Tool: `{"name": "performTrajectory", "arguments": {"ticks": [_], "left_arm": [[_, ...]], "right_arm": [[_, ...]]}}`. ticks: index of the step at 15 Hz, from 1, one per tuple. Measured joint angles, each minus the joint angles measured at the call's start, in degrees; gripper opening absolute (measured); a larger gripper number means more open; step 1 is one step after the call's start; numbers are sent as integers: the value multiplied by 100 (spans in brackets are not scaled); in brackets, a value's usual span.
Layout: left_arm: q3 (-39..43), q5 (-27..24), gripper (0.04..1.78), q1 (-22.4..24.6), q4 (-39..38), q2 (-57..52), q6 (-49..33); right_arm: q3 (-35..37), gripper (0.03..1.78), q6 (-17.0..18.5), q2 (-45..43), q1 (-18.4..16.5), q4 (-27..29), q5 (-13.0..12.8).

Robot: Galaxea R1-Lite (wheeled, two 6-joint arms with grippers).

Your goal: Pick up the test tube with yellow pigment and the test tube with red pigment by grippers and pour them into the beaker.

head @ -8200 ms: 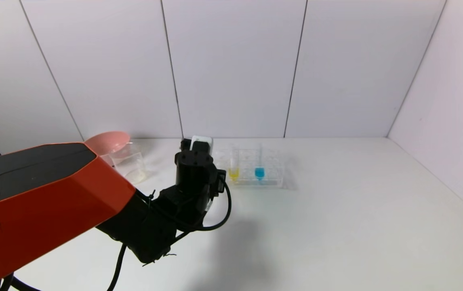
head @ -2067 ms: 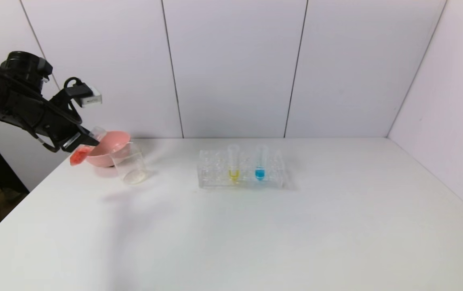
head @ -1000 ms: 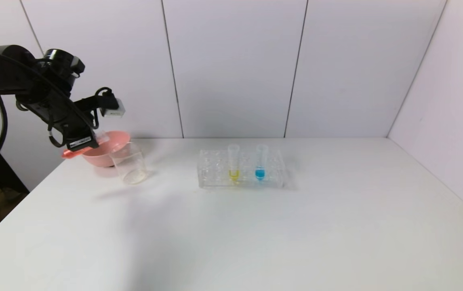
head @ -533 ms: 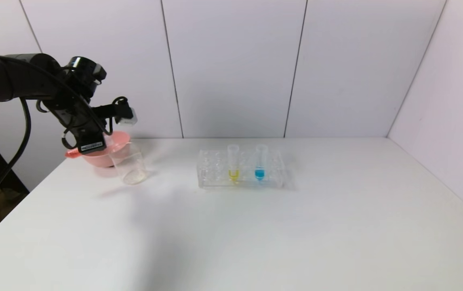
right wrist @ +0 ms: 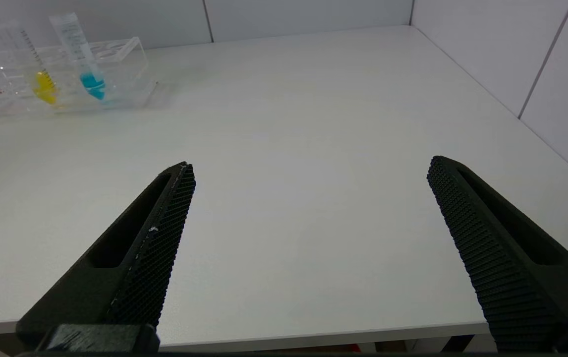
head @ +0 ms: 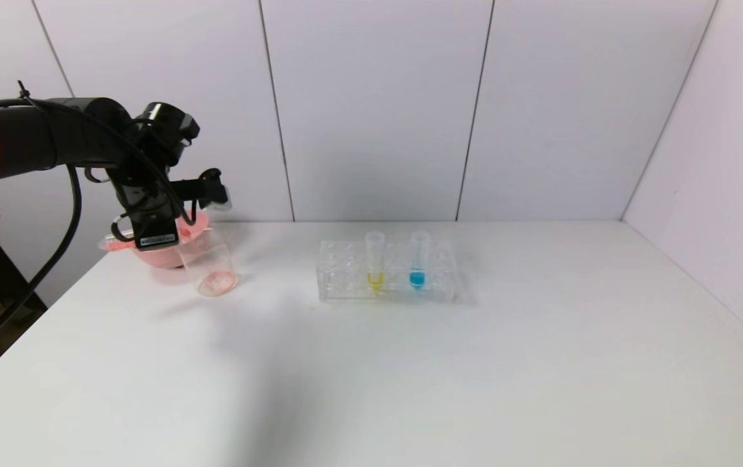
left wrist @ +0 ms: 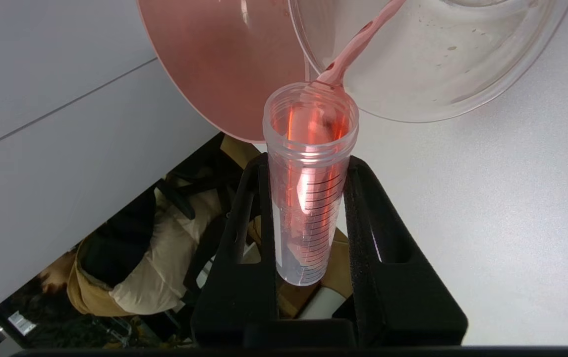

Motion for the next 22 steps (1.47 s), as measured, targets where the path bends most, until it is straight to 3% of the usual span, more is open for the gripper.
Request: {"name": "performTrajectory", "arguments": {"ticks": [9,15,19,22], "left_arm": [[0,714,43,-312,79,96,23],[16,745,43,-361,252,74,37],[77,369,43,-304,90,-50,-74],[83,-518,43,27,-191,-218,-517]], "right_arm": [[0,171,0,0,0,-2,0],[0,171,-2,0,0,0,2],[0,171,0,0,0,0,2],[0,171,-2,0,0,-2,0]]}}
